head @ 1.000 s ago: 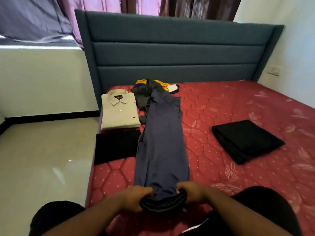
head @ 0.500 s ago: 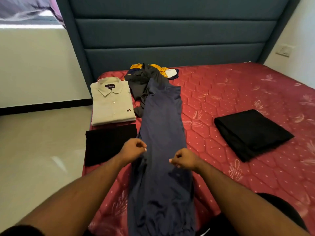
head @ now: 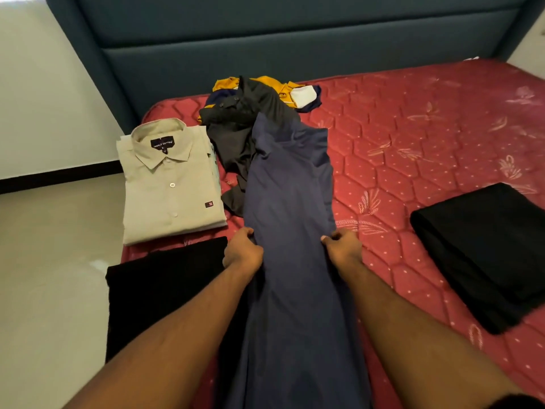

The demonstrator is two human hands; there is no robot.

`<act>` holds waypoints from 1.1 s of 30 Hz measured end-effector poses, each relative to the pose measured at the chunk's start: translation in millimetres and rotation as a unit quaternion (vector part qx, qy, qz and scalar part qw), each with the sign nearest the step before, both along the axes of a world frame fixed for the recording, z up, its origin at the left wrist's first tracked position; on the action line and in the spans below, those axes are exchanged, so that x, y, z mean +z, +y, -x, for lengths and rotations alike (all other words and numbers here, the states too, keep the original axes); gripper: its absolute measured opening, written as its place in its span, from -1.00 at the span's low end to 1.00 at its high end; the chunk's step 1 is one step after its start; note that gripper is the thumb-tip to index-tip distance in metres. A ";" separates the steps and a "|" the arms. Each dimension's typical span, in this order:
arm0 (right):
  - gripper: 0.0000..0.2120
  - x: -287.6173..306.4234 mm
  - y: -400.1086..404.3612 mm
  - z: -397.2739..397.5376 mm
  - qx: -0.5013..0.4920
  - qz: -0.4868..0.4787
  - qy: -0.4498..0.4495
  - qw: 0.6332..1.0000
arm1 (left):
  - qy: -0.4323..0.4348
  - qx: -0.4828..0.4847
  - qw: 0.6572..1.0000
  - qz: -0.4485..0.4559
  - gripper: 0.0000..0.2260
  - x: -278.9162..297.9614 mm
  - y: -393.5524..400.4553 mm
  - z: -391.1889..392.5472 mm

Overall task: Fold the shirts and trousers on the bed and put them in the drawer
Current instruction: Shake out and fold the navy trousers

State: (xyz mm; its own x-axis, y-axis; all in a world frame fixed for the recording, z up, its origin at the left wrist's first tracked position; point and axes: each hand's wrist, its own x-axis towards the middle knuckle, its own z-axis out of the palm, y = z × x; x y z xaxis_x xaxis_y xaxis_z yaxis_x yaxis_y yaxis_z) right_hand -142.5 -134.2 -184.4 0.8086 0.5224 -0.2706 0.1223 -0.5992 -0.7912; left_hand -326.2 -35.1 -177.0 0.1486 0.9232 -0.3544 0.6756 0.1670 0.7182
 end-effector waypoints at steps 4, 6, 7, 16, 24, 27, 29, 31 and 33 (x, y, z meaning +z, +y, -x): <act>-0.73 -15.3 -7.7 -12.0 -0.066 -0.075 -0.020 0.995 | -0.124 0.086 0.986 0.074 -0.64 -7.8 8.1 -13.9; -0.71 -23.6 -17.0 -11.3 -0.103 -0.086 -0.008 0.991 | -0.182 0.103 0.967 0.146 -0.65 -5.7 14.5 -18.2; -0.72 -26.8 -20.2 -10.2 -0.115 -0.080 -0.001 0.990 | -0.184 0.090 0.965 0.165 -0.68 -4.6 17.6 -18.3; -0.75 -39.0 -15.3 -30.6 -0.065 -0.001 0.094 0.993 | -0.163 0.102 0.966 0.173 -0.75 10.0 36.2 -2.8; -0.81 18.7 -8.8 -11.1 -0.067 -0.049 0.264 0.961 | -0.110 0.015 0.976 0.190 -0.66 25.6 7.2 -16.8; -0.77 42.2 -17.3 -10.6 -0.073 -0.092 0.279 0.953 | -0.141 0.012 0.958 0.248 -0.66 47.8 4.6 -7.4; -0.71 70.4 -24.4 -10.8 -0.074 -0.114 0.282 0.950 | -0.182 0.007 0.953 0.242 -0.72 74.0 8.7 2.6; -0.55 109.0 -31.5 -13.3 -0.074 -0.142 0.291 0.943 | -0.225 0.000 0.943 0.244 -0.71 109.9 13.4 14.0; -0.48 153.2 -34.5 -15.4 -0.057 -0.191 0.295 0.934 | -0.265 -0.005 0.931 0.250 -0.75 149.0 17.1 25.5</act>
